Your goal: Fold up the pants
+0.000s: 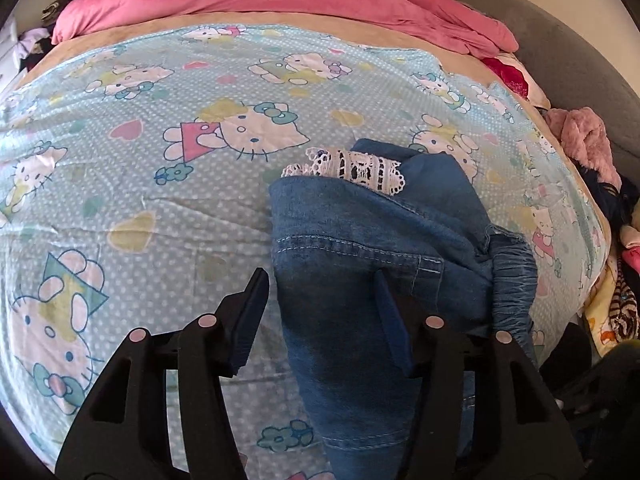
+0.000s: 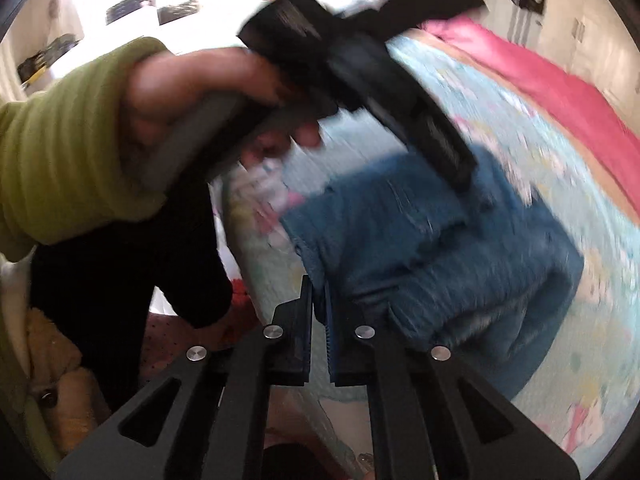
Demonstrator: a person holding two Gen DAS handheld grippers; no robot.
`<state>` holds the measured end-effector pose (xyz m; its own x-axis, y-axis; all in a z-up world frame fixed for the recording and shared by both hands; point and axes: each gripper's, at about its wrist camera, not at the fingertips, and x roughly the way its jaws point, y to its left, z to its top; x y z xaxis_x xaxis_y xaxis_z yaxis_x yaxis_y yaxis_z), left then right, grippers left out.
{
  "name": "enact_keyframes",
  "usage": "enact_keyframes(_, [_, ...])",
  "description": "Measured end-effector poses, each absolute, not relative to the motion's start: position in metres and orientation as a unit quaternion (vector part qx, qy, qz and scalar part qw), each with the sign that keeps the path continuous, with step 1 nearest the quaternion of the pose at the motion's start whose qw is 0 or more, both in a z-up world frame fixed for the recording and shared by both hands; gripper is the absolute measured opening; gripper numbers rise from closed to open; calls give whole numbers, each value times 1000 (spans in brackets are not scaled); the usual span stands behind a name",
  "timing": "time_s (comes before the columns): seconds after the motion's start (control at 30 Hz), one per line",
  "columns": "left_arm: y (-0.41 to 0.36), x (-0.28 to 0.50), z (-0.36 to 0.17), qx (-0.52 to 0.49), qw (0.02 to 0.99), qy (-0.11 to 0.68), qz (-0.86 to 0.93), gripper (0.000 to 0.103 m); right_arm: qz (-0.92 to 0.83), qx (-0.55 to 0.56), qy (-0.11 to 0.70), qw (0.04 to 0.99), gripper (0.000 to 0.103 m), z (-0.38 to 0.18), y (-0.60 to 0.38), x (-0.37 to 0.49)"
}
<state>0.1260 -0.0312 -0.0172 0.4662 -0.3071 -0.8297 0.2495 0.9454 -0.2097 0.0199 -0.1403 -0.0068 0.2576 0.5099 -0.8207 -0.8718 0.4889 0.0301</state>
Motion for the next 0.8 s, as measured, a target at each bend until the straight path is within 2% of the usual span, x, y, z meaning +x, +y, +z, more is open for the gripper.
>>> enact_keyframes(0.07, [-32, 125, -17, -29, 856, 490, -162, 49, 449, -208, 411, 766, 6, -12, -143, 20])
enact_keyframes(0.13, [-32, 124, -18, -26, 858, 488, -161, 51, 448, -198, 411, 769, 11, -7, -144, 18])
enact_keyframes(0.4, [-31, 123, -16, -30, 858, 486, -161, 53, 467, -146, 374, 788, 16, 45, -157, 8])
enact_keyframes(0.5, [-32, 122, -16, -29, 859, 486, -161, 53, 472, -159, 355, 791, 32, 56, -141, 7])
enact_keyframes(0.67, [-32, 121, -15, -24, 861, 483, -159, 54, 471, -198, 364, 779, 34, 39, -105, 14])
enact_keyframes(0.8, [-34, 118, -14, -9, 865, 478, -154, 57, 453, -181, 426, 762, 34, 2, -97, 31])
